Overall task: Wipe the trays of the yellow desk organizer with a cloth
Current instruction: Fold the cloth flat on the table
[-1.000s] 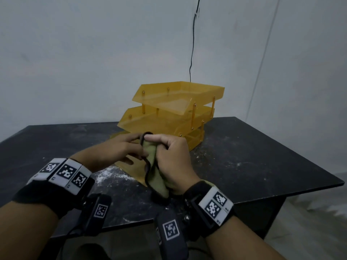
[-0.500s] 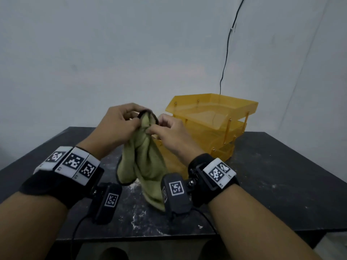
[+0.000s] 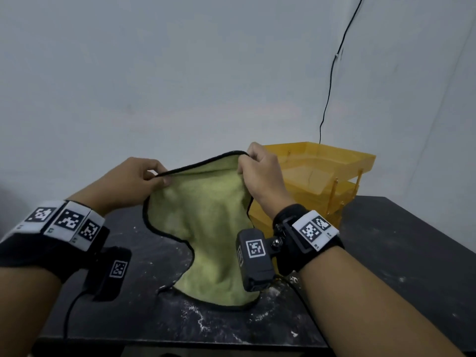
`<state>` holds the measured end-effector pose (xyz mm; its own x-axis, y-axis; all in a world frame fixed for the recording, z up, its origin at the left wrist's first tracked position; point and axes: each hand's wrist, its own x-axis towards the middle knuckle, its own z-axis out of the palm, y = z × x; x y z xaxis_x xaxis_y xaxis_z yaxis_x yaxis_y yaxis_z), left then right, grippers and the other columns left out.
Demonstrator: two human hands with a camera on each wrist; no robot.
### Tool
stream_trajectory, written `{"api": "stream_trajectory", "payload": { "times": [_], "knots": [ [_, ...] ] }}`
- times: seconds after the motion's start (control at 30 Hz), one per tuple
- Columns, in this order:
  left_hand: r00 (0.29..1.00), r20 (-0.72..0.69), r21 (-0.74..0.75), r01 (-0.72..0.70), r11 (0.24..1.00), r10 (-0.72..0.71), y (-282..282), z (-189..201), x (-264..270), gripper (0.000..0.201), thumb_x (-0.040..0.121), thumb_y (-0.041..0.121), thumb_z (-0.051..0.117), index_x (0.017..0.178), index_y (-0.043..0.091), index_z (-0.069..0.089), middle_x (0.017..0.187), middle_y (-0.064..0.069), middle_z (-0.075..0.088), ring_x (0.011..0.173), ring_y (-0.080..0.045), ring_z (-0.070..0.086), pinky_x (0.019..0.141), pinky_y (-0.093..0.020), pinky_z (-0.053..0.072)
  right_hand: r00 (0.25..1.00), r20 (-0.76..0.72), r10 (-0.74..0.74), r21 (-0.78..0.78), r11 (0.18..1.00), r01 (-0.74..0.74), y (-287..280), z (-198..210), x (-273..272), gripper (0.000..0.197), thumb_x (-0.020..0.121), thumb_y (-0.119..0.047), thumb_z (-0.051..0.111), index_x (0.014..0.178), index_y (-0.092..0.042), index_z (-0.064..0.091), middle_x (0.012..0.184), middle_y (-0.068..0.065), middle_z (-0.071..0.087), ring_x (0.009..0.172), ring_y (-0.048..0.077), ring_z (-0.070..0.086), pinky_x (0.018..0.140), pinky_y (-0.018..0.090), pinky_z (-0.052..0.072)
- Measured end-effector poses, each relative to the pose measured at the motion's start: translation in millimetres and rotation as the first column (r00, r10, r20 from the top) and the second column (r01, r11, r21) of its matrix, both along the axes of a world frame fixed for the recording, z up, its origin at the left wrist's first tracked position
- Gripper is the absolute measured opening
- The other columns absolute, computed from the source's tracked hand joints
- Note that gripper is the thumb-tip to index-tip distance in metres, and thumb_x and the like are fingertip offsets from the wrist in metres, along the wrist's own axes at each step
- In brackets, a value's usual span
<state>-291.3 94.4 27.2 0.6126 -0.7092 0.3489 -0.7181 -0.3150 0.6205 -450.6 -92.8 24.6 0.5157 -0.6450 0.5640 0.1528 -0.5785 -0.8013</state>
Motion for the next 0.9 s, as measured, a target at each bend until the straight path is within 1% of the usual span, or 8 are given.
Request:
{"api": "stream_trajectory", "payload": {
  "times": [0.1,0.17,0.23,0.33,0.43,0.57,0.73,0.9],
  "knots": [
    [0.996,-0.062,-0.087,-0.075,0.993,0.070,1,-8,3,0.017,0.094,0.031,0.063,0.085,0.016,0.065,0.072,-0.015,0.069,0.058,-0.023,0.057,0.051,-0.030,0.048,0.997,-0.060,0.047,0.017,0.999,-0.046,6,-1,4,0.015,0.086,-0.006,0.050,0.074,-0.015,0.046,0.066,-0.003,0.046,0.049,0.008,0.033,0.048,0.025,0.030],
    [0.993,0.031,-0.075,-0.110,0.991,0.113,8,-11,8,0.013,0.092,0.035,0.065,0.083,0.025,0.065,0.072,-0.013,0.067,0.059,-0.021,0.056,0.057,-0.029,0.043,0.995,-0.082,0.065,0.041,0.997,-0.062,7,2,7,0.014,0.088,-0.010,0.051,0.079,-0.017,0.058,0.066,-0.003,0.053,0.048,0.007,0.036,0.047,0.024,0.032],
    [0.983,0.128,-0.028,-0.131,0.991,0.133,17,-11,13,0.008,0.091,0.034,0.066,0.083,0.034,0.065,0.078,-0.003,0.068,0.070,-0.018,0.060,0.064,-0.030,0.041,0.996,-0.079,0.041,0.028,0.999,-0.039,7,3,10,0.018,0.086,-0.011,0.052,0.068,-0.009,0.054,0.059,-0.002,0.041,0.049,0.009,0.030,0.050,0.025,0.028],
    [0.986,0.115,-0.015,-0.116,0.993,0.117,33,-11,23,0.006,0.093,0.028,0.063,0.093,0.028,0.069,0.089,0.003,0.067,0.079,-0.017,0.061,0.071,-0.032,0.045,0.999,-0.037,0.004,0.036,0.999,-0.002,9,5,20,0.022,0.082,-0.010,0.051,0.066,0.003,0.043,0.056,-0.003,0.027,0.049,0.011,0.020,0.049,0.025,0.021],
    [0.968,0.159,-0.050,-0.190,0.980,0.196,43,-11,38,0.013,0.092,0.034,0.064,0.084,0.026,0.069,0.084,0.002,0.067,0.083,-0.020,0.062,0.069,-0.032,0.044,0.999,-0.014,0.033,0.078,0.996,-0.032,10,5,37,0.022,0.083,-0.007,0.051,0.062,-0.005,0.044,0.054,-0.005,0.027,0.047,0.009,0.020,0.048,0.024,0.022],
    [0.932,0.153,-0.135,-0.310,0.941,0.329,47,-6,57,0.025,0.089,0.042,0.066,0.077,0.021,0.069,0.075,-0.002,0.067,0.071,-0.019,0.061,0.060,-0.029,0.042,0.995,-0.068,0.074,0.099,0.993,-0.067,4,2,64,0.025,0.083,-0.007,0.054,0.060,-0.013,0.043,0.050,-0.010,0.029,0.044,0.007,0.023,0.049,0.023,0.026],
    [0.949,0.109,-0.162,-0.276,0.947,0.296,57,5,73,0.008,0.091,0.027,0.067,0.091,0.020,0.072,0.085,-0.003,0.068,0.038,-0.008,0.053,0.042,-0.019,0.044,0.988,-0.106,0.114,0.123,0.987,-0.100,-3,2,89,0.027,0.078,-0.008,0.057,0.058,-0.014,0.041,0.056,-0.003,0.031,0.057,0.016,0.029,0.056,0.032,0.027],
    [0.930,0.132,-0.237,-0.305,0.922,0.342,66,23,76,0.008,0.089,0.032,0.069,0.093,0.026,0.073,0.086,0.006,0.067,0.072,-0.013,0.058,0.063,-0.024,0.042,0.978,-0.100,0.184,0.173,0.971,-0.165,-1,11,99,0.019,0.075,-0.005,0.058,0.064,-0.006,0.043,0.069,0.007,0.029,0.066,0.022,0.026,0.060,0.037,0.026]
  ]
}}
